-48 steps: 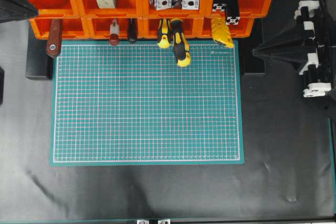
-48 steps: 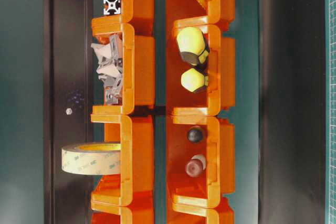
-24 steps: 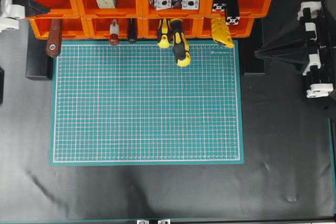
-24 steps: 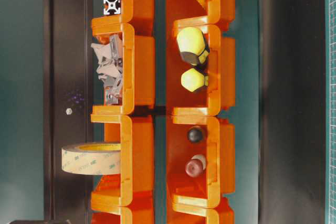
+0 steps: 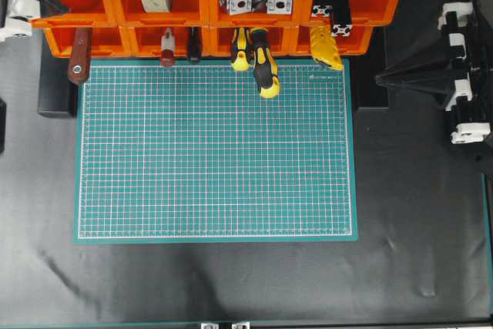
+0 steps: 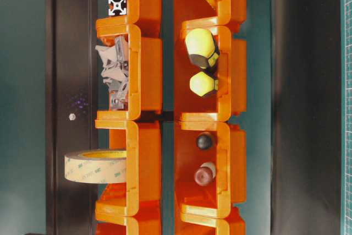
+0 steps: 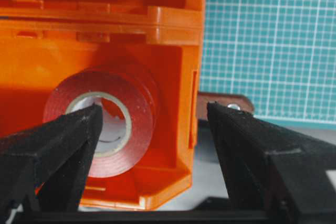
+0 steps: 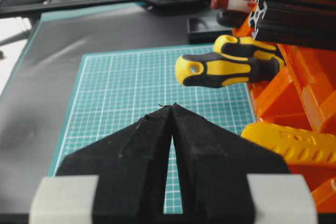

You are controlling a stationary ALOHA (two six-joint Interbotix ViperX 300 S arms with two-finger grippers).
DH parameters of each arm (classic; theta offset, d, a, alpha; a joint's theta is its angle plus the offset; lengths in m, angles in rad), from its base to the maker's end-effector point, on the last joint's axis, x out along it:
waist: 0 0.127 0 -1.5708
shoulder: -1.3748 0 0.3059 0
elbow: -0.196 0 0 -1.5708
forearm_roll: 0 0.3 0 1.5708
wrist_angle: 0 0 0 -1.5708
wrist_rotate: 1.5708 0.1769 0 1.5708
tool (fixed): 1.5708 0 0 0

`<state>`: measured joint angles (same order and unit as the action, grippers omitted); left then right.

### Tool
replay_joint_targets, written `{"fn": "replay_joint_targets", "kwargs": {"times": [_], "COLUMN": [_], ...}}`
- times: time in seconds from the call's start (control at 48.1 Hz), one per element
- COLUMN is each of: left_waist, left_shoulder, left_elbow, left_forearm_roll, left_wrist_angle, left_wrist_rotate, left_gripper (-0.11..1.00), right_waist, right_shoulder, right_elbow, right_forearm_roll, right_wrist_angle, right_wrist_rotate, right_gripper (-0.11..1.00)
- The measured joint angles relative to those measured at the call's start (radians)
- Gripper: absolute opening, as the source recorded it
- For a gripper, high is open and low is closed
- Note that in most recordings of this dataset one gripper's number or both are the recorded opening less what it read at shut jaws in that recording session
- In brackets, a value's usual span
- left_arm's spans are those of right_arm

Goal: Pick vinyl tape from container rack with left arm.
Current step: 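Move the left gripper to the red tape roll in the top-left bin, then close the left gripper on the red tape roll's rim and lift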

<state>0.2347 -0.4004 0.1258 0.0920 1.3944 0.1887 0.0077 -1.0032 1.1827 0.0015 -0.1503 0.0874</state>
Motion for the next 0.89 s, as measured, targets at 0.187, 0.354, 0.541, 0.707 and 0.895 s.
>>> {"fn": "replay_joint_targets", "kwargs": {"times": [0.187, 0.354, 0.541, 0.707, 0.895], "left_waist": [0.002, 0.003, 0.015, 0.032, 0.046], "left_shoulder": [-0.002, -0.006, -0.009, -0.009, -0.009], "left_elbow": [0.043, 0.066, 0.067, 0.069, 0.078], "left_forearm_roll": [0.000, 0.000, 0.000, 0.000, 0.000], "left_wrist_angle": [-0.002, -0.009, -0.031, -0.044, -0.044], "left_wrist_rotate": [-0.003, -0.003, -0.002, 0.012, 0.017], "left_gripper": [0.77, 0.77, 0.77, 0.74, 0.56], "right_waist": [-0.002, 0.000, 0.000, 0.000, 0.000], "right_shoulder": [0.000, 0.000, 0.000, 0.000, -0.002], "right_elbow": [0.000, 0.000, 0.000, 0.000, 0.000], "right_forearm_roll": [0.000, 0.000, 0.000, 0.000, 0.002], "right_wrist_angle": [0.000, 0.000, -0.002, 0.000, -0.006], "right_wrist_rotate": [0.000, 0.000, 0.000, 0.000, -0.003], "right_gripper": [0.01, 0.01, 0.01, 0.01, 0.01]}}
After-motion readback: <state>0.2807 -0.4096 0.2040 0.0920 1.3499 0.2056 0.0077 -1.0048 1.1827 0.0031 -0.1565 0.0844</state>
